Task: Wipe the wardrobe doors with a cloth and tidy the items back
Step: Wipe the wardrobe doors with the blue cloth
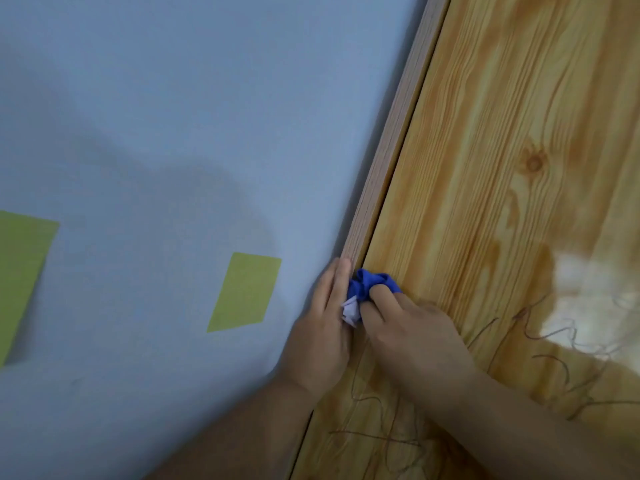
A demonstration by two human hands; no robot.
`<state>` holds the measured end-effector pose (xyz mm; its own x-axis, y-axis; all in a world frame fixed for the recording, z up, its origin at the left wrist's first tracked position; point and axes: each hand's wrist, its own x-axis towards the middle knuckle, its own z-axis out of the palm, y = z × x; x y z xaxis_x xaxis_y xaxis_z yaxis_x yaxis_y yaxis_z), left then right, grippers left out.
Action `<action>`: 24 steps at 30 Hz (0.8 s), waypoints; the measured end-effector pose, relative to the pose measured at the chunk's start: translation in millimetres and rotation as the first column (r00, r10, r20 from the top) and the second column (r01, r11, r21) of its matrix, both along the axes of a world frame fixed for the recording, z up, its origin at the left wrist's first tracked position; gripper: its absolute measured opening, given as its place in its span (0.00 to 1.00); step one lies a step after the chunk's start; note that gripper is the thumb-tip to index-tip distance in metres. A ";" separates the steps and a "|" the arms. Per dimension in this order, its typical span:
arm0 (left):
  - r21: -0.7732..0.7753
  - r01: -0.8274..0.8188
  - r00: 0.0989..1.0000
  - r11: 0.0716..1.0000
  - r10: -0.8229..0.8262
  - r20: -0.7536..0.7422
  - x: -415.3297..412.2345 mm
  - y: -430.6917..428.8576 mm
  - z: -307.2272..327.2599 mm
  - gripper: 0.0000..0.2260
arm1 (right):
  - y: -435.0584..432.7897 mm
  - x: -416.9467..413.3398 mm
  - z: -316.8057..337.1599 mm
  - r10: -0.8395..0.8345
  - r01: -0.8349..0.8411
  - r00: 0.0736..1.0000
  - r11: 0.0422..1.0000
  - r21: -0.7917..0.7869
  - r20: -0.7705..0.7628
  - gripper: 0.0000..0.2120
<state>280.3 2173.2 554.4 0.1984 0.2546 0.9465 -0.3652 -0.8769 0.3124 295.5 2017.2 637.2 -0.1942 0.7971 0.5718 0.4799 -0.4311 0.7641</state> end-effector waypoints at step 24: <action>0.009 -0.166 0.985 0.986 0.166 0.038 2.4 -4.8 1.2 0.26 | -24.5 -4.9 72.8 -0.036 0.053 0.995 0.978 0.201 -0.090 0.10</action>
<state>282.7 2168.4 555.6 0.1193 0.2699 0.9555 -0.2252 -0.9299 0.2908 290.6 1992.8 709.9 -0.1047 0.6693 0.7356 0.5160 -0.5957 0.6155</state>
